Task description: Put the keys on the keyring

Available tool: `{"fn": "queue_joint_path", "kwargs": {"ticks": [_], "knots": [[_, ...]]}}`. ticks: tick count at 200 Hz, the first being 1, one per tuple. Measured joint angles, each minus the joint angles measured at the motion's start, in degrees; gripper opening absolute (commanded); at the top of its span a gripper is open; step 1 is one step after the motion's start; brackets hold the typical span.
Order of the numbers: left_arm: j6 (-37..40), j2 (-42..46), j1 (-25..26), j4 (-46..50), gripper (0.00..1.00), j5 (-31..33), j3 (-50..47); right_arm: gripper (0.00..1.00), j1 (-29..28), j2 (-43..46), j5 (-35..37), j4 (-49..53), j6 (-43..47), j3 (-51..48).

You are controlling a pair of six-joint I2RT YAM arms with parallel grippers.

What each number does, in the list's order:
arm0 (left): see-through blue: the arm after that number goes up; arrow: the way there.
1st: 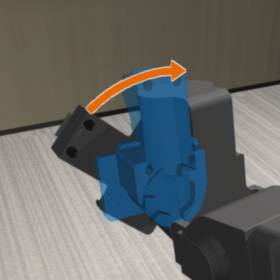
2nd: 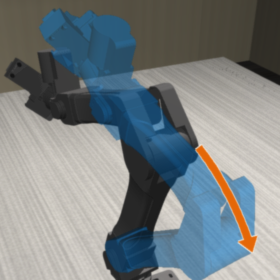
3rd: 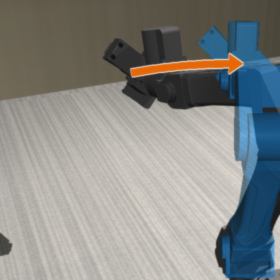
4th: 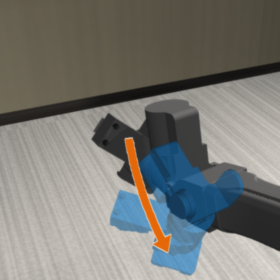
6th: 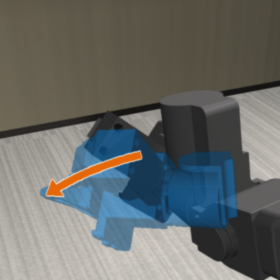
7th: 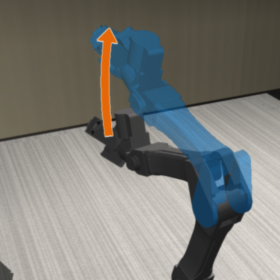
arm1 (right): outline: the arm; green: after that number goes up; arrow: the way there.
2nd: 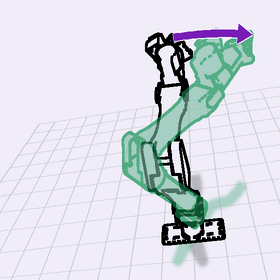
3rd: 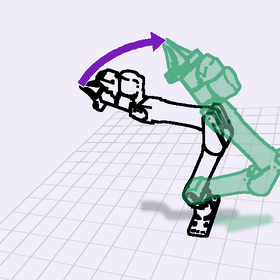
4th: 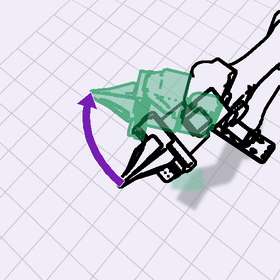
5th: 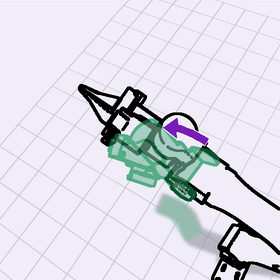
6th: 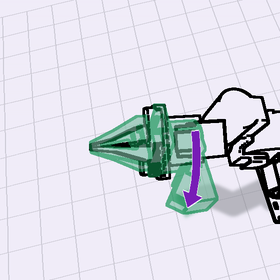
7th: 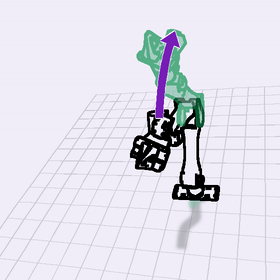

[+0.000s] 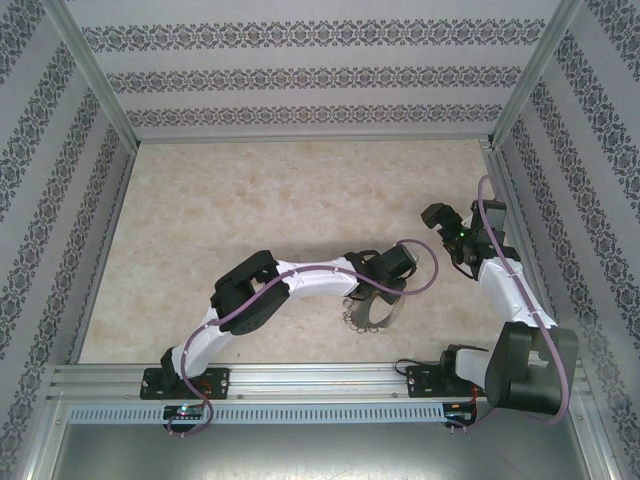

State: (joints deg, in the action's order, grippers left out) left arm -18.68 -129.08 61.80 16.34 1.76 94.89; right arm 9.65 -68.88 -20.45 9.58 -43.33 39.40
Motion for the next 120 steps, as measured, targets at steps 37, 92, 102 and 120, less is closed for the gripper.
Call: {"fn": "queue_joint_path", "kwargs": {"ticks": [37, 92, 102, 120], "knots": [[0.0, -0.8, 0.3, 0.0, 0.27, 1.0, 1.0, 0.97, 0.0, -0.3, 0.0, -0.1, 0.0, 0.0], [0.0, -2.3, 0.4, -0.1, 0.21, 2.7, 2.9, 0.97, 0.7, -0.3, -0.2, -0.5, 0.0, 0.0], [0.0, -2.5, 0.4, -0.3, 0.17, 3.0, 3.2, 0.97, 0.8, -0.3, -0.2, -0.7, 0.0, 0.0], [0.0, -2.5, 0.4, -0.3, 0.09, 3.5, 3.2, 0.97, 0.8, -0.3, -0.3, -0.9, 0.0, 0.0]]}}
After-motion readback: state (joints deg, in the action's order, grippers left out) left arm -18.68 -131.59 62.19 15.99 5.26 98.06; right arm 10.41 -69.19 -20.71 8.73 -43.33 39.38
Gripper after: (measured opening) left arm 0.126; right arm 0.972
